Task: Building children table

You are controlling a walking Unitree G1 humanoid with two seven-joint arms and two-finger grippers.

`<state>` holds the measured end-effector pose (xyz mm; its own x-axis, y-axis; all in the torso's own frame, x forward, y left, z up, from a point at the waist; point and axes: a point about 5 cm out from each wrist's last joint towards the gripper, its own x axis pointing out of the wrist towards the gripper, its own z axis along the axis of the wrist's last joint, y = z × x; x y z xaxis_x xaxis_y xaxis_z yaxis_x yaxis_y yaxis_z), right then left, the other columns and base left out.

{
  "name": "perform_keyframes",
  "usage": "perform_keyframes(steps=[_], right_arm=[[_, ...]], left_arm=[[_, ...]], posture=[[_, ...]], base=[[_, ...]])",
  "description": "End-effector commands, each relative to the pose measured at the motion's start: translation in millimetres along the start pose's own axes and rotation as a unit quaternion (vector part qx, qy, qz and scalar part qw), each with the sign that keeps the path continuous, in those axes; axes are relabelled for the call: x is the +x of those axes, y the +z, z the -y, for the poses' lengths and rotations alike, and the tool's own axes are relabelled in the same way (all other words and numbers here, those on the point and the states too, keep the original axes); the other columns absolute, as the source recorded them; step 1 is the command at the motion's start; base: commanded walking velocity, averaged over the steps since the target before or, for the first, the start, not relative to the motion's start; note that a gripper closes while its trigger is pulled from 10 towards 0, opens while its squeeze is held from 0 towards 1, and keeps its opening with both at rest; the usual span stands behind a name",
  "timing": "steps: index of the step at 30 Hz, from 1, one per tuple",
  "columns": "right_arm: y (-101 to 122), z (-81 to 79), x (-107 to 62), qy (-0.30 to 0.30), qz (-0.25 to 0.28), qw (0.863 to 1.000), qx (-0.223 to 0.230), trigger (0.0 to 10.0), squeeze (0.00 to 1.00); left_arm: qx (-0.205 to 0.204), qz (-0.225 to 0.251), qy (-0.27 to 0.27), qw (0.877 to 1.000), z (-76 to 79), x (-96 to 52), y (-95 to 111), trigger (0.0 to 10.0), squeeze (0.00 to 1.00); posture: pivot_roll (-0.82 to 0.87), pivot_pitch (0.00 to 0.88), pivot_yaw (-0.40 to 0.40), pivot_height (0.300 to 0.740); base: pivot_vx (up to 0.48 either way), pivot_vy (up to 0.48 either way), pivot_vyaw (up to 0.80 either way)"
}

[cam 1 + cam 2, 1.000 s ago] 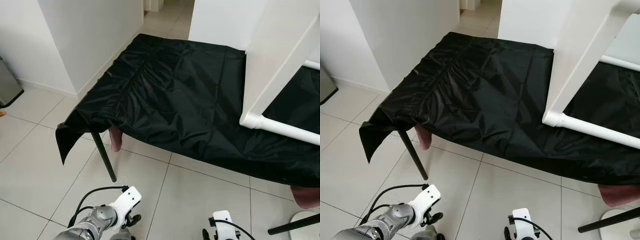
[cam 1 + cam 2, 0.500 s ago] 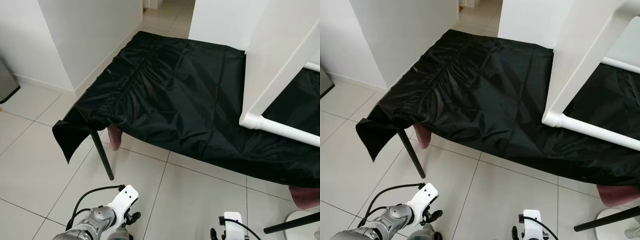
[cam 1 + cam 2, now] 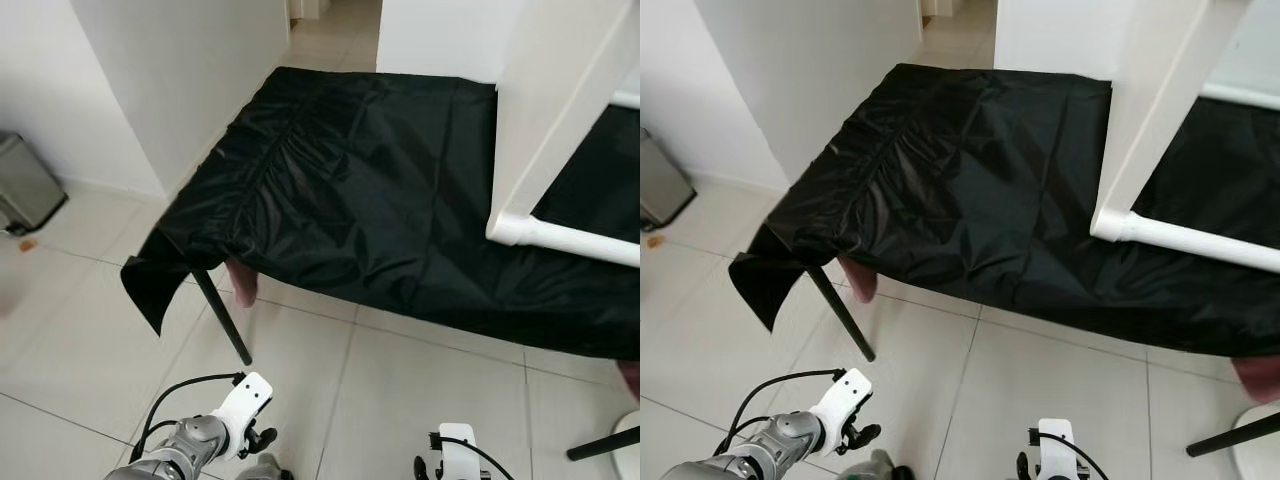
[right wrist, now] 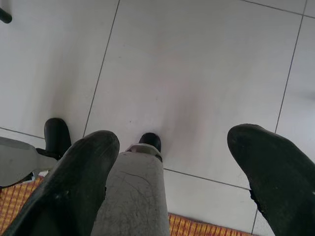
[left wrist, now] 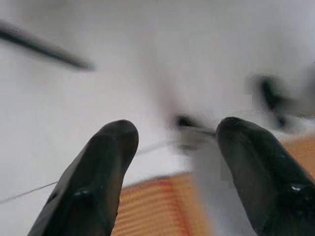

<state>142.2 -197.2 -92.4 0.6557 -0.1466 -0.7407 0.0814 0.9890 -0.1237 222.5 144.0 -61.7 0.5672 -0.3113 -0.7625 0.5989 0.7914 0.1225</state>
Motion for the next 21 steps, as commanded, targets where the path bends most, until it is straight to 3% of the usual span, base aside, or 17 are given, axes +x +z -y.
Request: perform_keyframes(steps=[1,11,21], right_arm=[[-8.2,-5.9,-2.5,0.003,-0.019,1.000,0.005,10.0,0.00],[-8.0,-11.7,-2.3,0.005,-0.021,1.000,0.010,10.0,0.00],[-8.7,-10.5,-1.9,0.001,-0.029,0.999,0.020,10.0,0.00]], left_arm=[[0.008,-0.015,0.023,1.000,-4.2,-1.2,-4.6,10.0,0.00],[0.056,-0.001,0.002,0.998,-0.8,2.5,8.6,10.0,0.00],[0.037,-0.019,0.029,0.999,0.8,2.2,0.8,10.0,0.00]], posture=[[-0.04,0.000,0.127,0.740],[-0.02,0.000,0.114,0.740],[0.04,0.000,0.044,0.740]], base=[[0.000,0.000,0.00],[0.000,0.000,0.00],[0.000,0.000,0.00]])
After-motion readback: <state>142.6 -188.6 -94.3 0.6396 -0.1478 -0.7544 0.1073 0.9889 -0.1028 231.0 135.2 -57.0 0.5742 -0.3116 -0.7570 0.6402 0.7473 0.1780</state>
